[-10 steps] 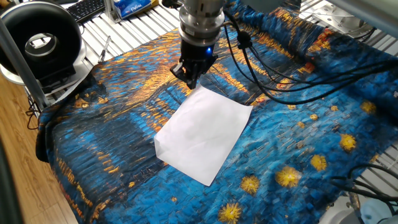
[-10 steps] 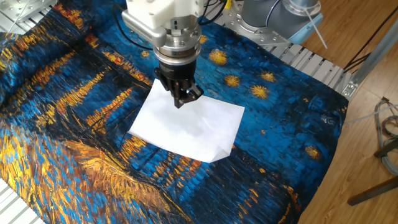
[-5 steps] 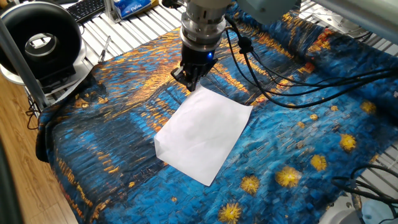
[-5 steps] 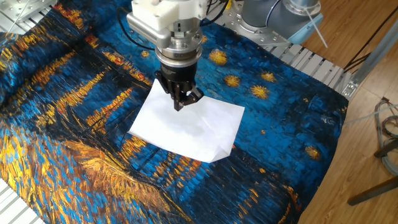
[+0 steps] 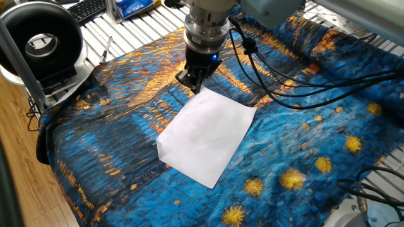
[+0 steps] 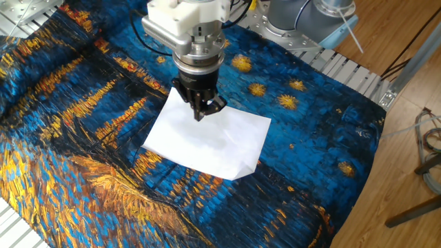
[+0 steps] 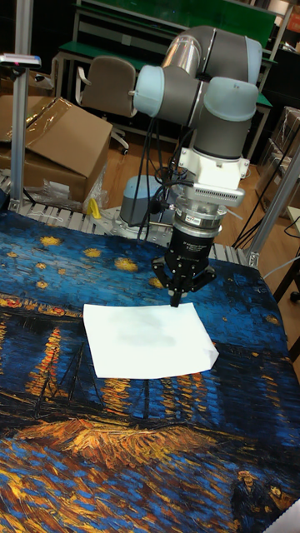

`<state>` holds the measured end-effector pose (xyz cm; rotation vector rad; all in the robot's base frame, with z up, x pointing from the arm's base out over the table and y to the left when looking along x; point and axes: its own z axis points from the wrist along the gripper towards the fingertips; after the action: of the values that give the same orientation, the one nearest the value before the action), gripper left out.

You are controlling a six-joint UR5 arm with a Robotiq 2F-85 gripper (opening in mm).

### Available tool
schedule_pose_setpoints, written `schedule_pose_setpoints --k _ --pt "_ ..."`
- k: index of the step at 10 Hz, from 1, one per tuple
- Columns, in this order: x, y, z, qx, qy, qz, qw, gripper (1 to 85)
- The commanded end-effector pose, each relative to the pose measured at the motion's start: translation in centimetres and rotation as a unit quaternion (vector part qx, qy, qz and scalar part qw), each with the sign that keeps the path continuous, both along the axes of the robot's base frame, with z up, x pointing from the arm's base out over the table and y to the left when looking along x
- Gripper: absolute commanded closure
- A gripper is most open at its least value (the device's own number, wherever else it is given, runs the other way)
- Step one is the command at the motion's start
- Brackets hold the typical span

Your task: Flip over and spread out the paper that is laid flat on the table

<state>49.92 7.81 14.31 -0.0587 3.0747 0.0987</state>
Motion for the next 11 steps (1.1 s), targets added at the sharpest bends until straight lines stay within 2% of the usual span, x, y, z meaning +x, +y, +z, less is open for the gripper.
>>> schedule_pose_setpoints --k 1,2,3,4,5,6,7,8,11 --pt "-1.3 0.1 0.1 0.001 0.021 0.040 0.9990 84.7" --pt "-1.7 2.2 0.3 0.044 0.030 0.030 0.9981 84.7" --pt "-2.0 2.0 0.3 0.040 0.036 0.025 0.9982 84.7" --pt "-2.0 2.2 0.1 0.032 0.030 0.013 0.9990 84.7" --pt "-2.5 4.1 -0.4 0.030 0.019 -0.003 0.9994 84.7" --pt "-2.8 6.8 -1.4 0.036 0.007 -0.017 0.9992 84.7" --pt "-2.8 8.6 -2.5 0.035 -0.008 -0.024 0.9991 84.7" --pt "-2.8 9.8 -3.7 0.032 -0.019 -0.028 0.9989 84.7" --pt "-2.4 11.4 -6.3 0.014 -0.036 -0.029 0.9988 84.7"
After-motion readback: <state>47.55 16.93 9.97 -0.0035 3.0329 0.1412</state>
